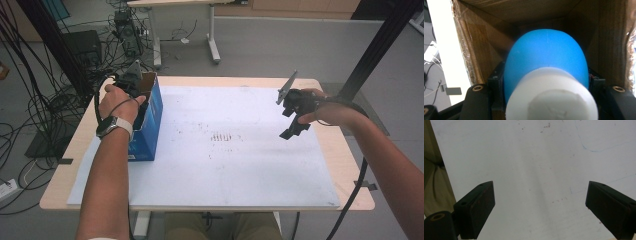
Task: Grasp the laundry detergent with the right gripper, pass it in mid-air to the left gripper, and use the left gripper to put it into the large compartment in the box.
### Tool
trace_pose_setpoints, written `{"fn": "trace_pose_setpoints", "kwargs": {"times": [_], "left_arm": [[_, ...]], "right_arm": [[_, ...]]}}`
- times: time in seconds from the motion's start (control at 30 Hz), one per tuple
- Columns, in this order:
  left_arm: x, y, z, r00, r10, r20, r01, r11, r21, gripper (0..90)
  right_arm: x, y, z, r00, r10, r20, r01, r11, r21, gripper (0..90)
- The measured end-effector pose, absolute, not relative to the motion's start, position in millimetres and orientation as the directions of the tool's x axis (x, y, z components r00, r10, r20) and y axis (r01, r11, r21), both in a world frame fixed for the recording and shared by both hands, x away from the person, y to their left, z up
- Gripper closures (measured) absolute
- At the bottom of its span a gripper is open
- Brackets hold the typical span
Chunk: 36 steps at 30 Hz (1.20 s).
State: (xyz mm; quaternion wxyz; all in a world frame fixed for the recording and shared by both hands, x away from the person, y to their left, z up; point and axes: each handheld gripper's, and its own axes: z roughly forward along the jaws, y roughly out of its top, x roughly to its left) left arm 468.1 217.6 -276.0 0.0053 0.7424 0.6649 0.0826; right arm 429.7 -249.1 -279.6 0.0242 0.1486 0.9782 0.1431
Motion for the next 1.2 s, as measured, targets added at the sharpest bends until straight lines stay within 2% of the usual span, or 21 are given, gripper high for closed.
{"fn": "trace_pose_setpoints", "kwargs": {"times": [0.67, 0.8, 1.07, 1.2], "left_arm": [[469, 222, -276, 0.105, 0.99, 0.097, 0.985, -0.117, 0.123, 37.0], [470, 221, -275, 0.11, 0.991, 0.073, 0.986, -0.118, 0.121, 29.2], [469, 224, -266, 0.113, 0.993, 0.046, 0.983, -0.118, 0.141, 28.4], [468, 227, -259, 0.09, 0.995, 0.034, 0.984, -0.095, 0.153, 24.5]], "right_arm": [[429, -250, -280, -0.955, 0.298, -0.003, 0.285, 0.915, 0.285, 8.7], [429, -251, -280, -0.953, 0.302, -0.001, 0.289, 0.913, 0.288, 8.7], [429, -251, -281, -0.953, 0.303, 0.002, 0.291, 0.914, 0.284, 8.7], [428, -250, -280, -0.954, 0.3, 0.002, 0.288, 0.915, 0.283, 8.7]]}}
